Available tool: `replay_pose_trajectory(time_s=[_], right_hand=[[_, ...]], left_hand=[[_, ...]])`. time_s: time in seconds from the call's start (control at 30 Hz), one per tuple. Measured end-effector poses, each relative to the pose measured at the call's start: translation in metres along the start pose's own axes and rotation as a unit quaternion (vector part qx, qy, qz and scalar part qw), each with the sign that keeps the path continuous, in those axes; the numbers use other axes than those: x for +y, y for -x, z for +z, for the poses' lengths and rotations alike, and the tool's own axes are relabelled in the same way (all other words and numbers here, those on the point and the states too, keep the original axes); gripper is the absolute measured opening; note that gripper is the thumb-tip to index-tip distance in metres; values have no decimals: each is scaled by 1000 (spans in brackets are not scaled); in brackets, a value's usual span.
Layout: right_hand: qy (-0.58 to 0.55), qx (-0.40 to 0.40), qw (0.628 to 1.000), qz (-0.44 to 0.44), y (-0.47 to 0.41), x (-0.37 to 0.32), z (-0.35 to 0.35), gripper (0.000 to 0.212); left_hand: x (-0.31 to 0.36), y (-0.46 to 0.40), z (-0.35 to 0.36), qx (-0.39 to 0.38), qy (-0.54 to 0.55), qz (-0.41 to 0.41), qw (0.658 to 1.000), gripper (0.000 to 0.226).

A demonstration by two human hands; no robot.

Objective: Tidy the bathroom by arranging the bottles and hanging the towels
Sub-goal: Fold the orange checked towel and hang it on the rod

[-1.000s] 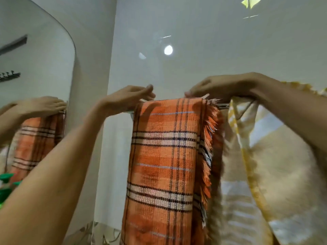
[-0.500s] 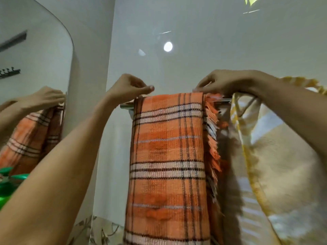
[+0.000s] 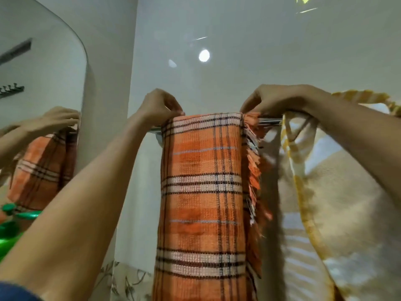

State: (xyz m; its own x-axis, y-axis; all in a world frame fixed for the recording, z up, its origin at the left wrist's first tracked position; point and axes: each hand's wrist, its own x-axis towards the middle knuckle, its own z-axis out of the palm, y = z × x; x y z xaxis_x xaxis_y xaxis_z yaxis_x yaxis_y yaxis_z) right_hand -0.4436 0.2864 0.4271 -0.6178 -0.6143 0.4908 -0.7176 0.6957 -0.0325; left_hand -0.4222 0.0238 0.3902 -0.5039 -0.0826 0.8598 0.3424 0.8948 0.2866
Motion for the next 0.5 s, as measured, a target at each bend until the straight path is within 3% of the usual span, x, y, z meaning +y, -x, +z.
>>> replay_pose_trajectory(time_s=[0.03,0.1,0.17,0.2,0.33,0.43,0.5], right_hand=[[-54,-4,999,-2,2,0,-1,24],[-159,-35,987,3,7,1,-4,40],[-162,-72,984,-17,12,-1,-3,45],[-147,-71,986,-36,13,-3,-2,39],[-136,19,990,-34,8,-5,2,22],[-58,74,996,5,1,-6,3,19],[-2,50,998,24,1,-8,3,12]], left_hand=[[-3,6,-4,-5,44,-13,999,25],[-14,24,-17,-88,123,-19,988,45],[-23,40,-24,-171,153,1,973,50],[-27,44,-23,-174,158,12,972,44],[-25,31,-14,-70,157,11,985,16],[-17,9,-7,-49,74,2,996,17],[-9,-3,1,-20,-2,3,1000,17]])
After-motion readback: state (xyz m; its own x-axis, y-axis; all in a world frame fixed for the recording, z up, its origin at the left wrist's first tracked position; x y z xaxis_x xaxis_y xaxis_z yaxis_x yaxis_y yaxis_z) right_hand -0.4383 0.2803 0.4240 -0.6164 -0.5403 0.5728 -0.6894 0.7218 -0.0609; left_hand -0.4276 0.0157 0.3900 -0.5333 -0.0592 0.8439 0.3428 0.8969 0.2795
